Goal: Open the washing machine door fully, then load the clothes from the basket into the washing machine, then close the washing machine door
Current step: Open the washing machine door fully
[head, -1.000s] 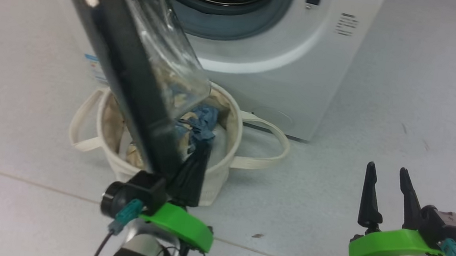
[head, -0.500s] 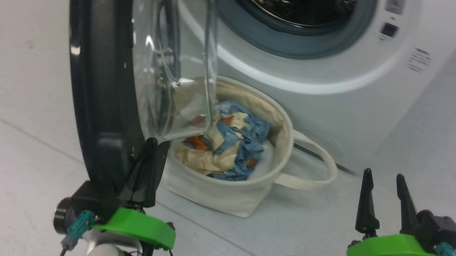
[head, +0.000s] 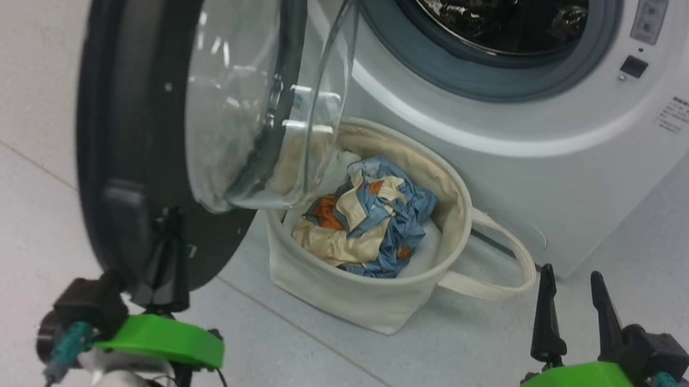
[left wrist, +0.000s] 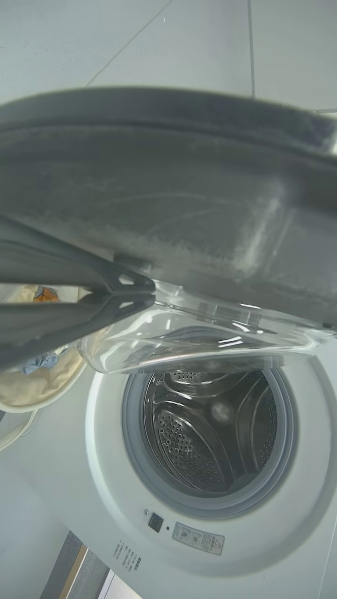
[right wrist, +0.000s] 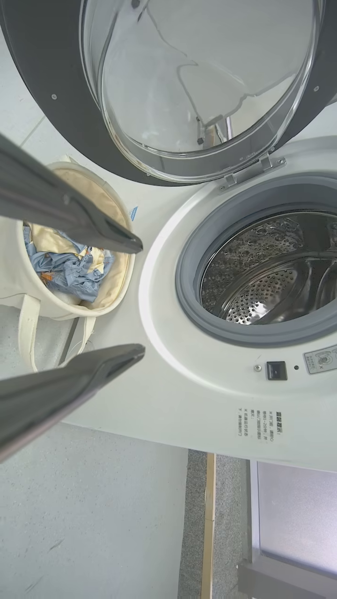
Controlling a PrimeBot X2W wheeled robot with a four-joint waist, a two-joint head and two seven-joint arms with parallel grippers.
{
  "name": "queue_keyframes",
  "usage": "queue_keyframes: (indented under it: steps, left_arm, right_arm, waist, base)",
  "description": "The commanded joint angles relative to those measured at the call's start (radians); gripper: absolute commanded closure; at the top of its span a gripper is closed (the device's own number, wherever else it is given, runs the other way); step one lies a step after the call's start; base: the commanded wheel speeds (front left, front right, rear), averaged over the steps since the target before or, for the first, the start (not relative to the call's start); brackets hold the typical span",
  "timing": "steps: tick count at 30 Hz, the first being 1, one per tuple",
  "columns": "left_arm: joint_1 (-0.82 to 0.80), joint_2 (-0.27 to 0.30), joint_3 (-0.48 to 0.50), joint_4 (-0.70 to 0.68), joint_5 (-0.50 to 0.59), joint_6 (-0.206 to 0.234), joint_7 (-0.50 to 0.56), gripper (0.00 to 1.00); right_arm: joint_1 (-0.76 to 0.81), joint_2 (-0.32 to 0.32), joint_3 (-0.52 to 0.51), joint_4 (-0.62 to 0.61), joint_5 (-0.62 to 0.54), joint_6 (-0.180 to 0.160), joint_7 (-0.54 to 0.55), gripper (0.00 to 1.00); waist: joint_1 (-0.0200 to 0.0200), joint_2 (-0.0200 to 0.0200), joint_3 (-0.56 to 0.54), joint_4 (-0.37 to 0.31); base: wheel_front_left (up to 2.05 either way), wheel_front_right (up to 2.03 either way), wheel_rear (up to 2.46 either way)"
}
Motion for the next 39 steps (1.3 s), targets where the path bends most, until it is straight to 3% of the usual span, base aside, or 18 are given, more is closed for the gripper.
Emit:
queue_keyframes:
  steps: [1,12,26,39]
  left_arm:
    - [-0.034,0.013,0.053,-0.024,0.007,-0.001,-0.006,1.0]
    - [-0.116,0.013,0.291,0.027,0.002,-0.03,-0.006,1.0]
    - [-0.343,0.014,0.618,0.171,0.063,-0.116,-0.006,1.0]
    - [-0.484,0.018,0.722,0.296,0.152,-0.2,-0.006,1.0]
  right_arm:
    - [-0.02,0.001,0.02,-0.028,-0.011,0.0,-0.012,0.0]
    - [-0.056,0.001,0.013,-0.032,-0.071,0.0,-0.012,0.0]
    - [-0.12,-0.068,-0.003,-0.058,-0.106,0.0,-0.012,0.0]
    - [-0.134,-0.106,-0.012,-0.069,-0.117,0.0,-0.012,0.0]
  waist:
    - [0.0001,0.0,0.011,-0.005]
    - [0.0001,0.0,0.123,-0.028]
    - [0.0001,0.0,0.285,0.009]
    - [0.0001,0.0,0.342,0.059]
  base:
    - [0.0,0.0,0.0]
    - [0.0,0.0,0.0]
    - [0.0,0.0,0.0]
    - [0.0,0.0,0.0]
